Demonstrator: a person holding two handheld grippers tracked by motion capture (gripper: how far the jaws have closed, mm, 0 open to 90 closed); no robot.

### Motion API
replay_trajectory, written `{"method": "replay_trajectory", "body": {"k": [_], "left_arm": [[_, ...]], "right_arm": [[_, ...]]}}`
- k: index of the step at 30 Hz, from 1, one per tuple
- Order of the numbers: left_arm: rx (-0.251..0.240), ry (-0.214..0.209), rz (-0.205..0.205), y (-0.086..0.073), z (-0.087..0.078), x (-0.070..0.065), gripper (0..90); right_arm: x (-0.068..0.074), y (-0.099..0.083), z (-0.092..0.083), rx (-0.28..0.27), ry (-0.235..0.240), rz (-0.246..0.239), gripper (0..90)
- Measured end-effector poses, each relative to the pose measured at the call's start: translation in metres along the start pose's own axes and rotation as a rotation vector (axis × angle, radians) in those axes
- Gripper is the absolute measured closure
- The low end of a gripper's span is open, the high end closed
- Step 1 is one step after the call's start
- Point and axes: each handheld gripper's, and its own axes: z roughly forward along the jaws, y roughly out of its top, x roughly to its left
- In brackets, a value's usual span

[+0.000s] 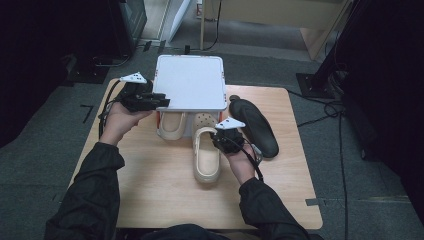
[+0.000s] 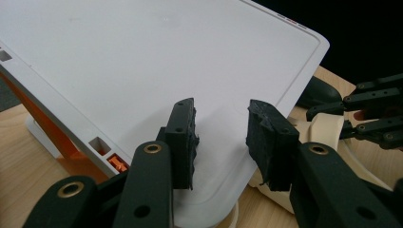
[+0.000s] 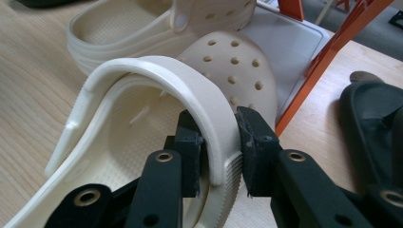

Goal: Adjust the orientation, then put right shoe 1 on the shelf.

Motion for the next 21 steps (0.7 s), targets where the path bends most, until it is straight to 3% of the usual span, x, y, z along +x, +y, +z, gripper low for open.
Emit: {"method": "replay_trajectory", "body": {"k": [7, 10, 15, 21], "left_arm": [[-0.004, 0.002, 0.002, 0.0, 0.0, 0.0, 63.2], [-0.003, 0.003, 0.003, 0.0, 0.0, -0.001, 63.2], [-0.003, 0.002, 0.0, 0.0, 0.0, -0.001, 63.2], [-0.001, 0.007, 0.002, 0.0, 0.001, -0.001, 63.2]], "right_arm": [[0.001, -0.003, -0.002, 0.002, 0.043, 0.016, 66.9], [-0.001, -0.003, -0.004, -0.006, 0.065, 0.049, 61.8], [-0.004, -0.005, -0.017, -0.024, 0.117, 0.071, 52.8], [-0.001, -0.012, -0.039, -0.036, 0.152, 0.06, 51.5]]}}
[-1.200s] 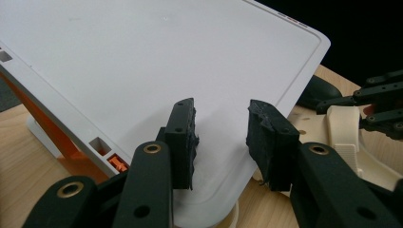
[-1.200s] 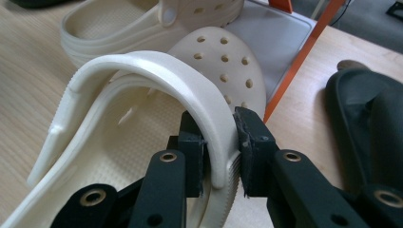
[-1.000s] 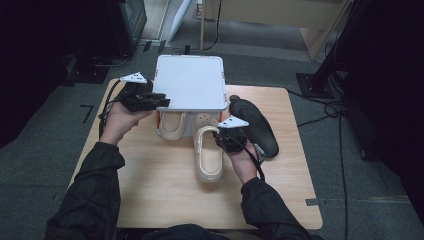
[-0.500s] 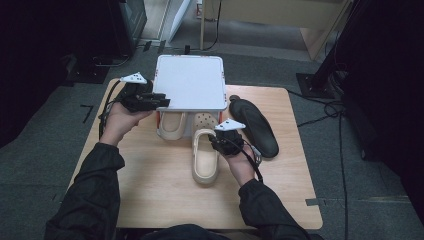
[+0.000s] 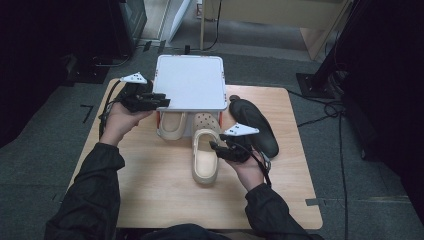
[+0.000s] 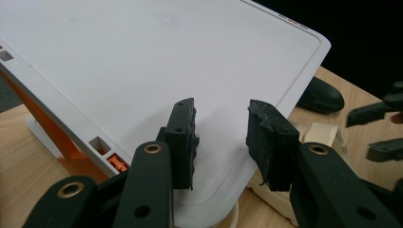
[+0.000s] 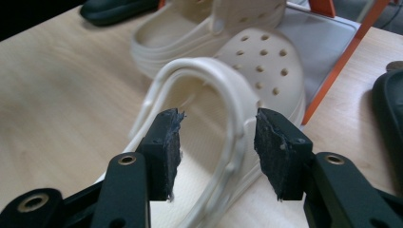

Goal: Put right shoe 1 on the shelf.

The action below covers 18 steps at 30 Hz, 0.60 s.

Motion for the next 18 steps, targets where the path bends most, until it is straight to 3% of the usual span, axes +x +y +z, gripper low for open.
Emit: {"method": "replay_trajectory", "body": {"k": [5, 8, 11, 18], "left_arm": [[0.002, 0.002, -0.001, 0.0, 0.0, 0.0, 63.2], [0.005, 0.006, 0.001, 0.001, 0.0, -0.001, 63.3], [0.01, 0.004, 0.002, 0.001, 0.0, -0.001, 63.6], [0.003, -0.006, -0.009, 0.001, 0.0, 0.001, 64.0]], "right_arm": [[0.011, -0.016, -0.014, 0.004, 0.054, -0.024, 55.8], [0.016, -0.029, -0.019, -0.02, 0.079, -0.053, 58.5], [0.021, -0.035, -0.023, 0.005, 0.088, -0.039, 58.1], [0.031, -0.053, -0.03, 0.022, 0.085, -0.01, 46.7]]}}
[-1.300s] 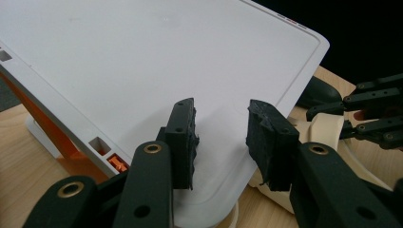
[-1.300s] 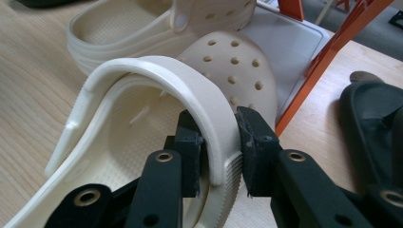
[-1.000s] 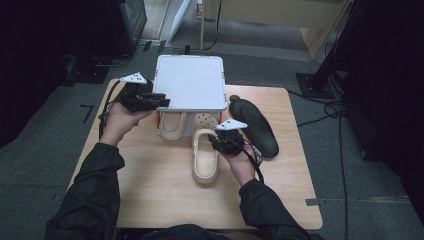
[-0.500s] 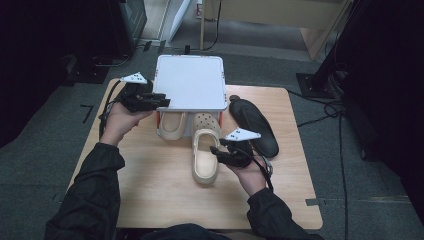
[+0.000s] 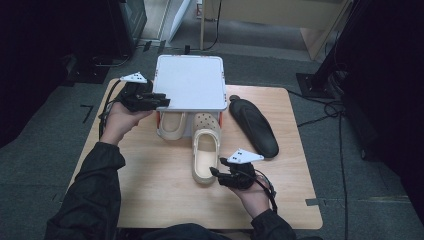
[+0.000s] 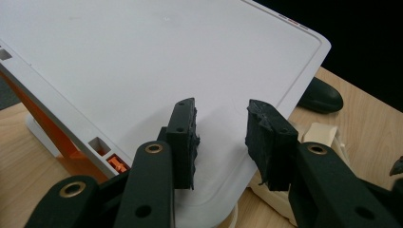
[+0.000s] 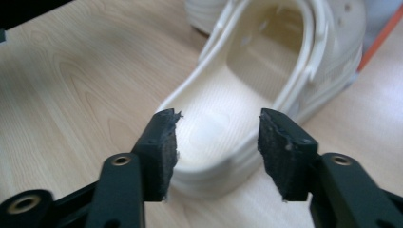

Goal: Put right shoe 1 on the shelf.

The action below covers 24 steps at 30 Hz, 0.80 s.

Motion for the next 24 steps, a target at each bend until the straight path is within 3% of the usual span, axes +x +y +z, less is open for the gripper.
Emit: {"method": "replay_trajectory", "body": {"k": [3, 14, 24], "left_arm": [[0.001, -0.004, 0.0, 0.0, 0.0, 0.001, 64.0], [-0.007, -0.015, -0.006, 0.0, 0.001, 0.004, 64.4], [-0.005, -0.012, -0.001, 0.0, 0.001, 0.003, 64.8]], "right_arm": [[0.002, -0.007, 0.0, 0.021, -0.009, 0.031, 40.9], [0.021, -0.03, 0.021, 0.099, 0.003, 0.029, 28.7], [0.022, -0.038, 0.042, 0.116, -0.105, 0.025, 21.0]]}}
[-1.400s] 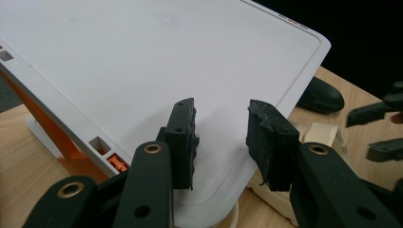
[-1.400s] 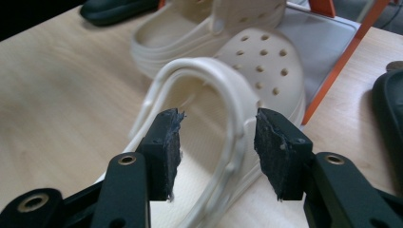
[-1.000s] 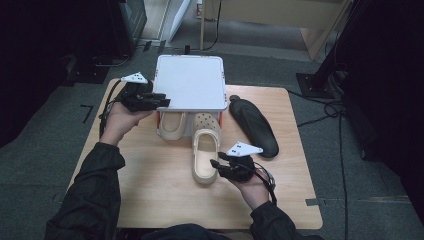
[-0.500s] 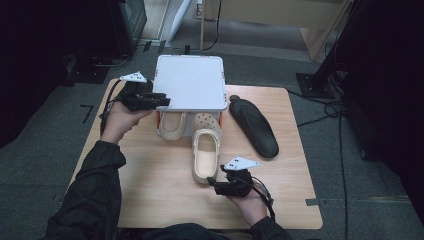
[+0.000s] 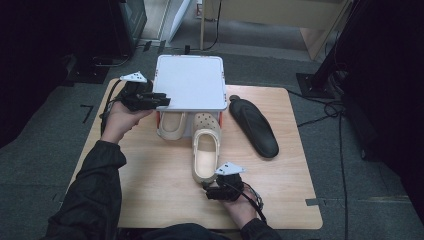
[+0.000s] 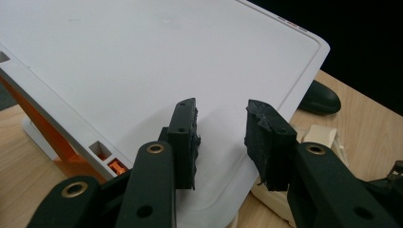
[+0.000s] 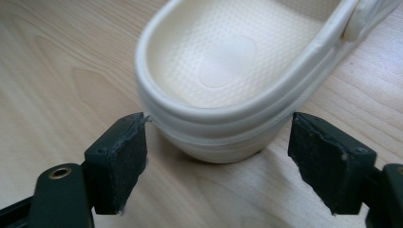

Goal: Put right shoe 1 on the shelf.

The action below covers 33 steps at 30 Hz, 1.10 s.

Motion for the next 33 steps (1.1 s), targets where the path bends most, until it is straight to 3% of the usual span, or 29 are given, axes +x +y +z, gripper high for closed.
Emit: {"method": "replay_trajectory", "body": {"k": [9, 12, 13, 21, 23, 26, 33], "left_arm": [[0.001, 0.0, -0.002, 0.0, 0.0, 0.0, 65.1], [0.002, 0.002, -0.001, 0.0, 0.0, 0.0, 65.1], [0.001, 0.003, 0.0, 0.0, 0.0, 0.0, 65.1], [0.0, 0.003, -0.001, 0.0, 0.0, 0.0, 65.3], [0.0, 0.003, -0.001, 0.0, 0.0, 0.0, 65.3], [0.0, 0.003, -0.002, 0.0, 0.0, 0.0, 65.3], [0.0, 0.003, -0.001, 0.0, 0.0, 0.0, 65.4]], "right_arm": [[-0.004, 0.005, 0.005, 0.015, 0.009, 0.0, 22.1], [-0.007, 0.01, 0.0, -0.027, 0.021, 0.02, 38.5], [-0.008, 0.011, -0.002, -0.046, 0.024, 0.013, 40.3], [-0.009, 0.024, -0.003, -0.078, 0.02, -0.023, 38.9], [-0.008, 0.023, -0.003, -0.079, 0.018, -0.012, 37.7], [-0.003, 0.016, -0.001, -0.06, -0.002, -0.011, 33.7], [-0.005, 0.008, 0.005, -0.02, 0.003, 0.014, 39.2]]}}
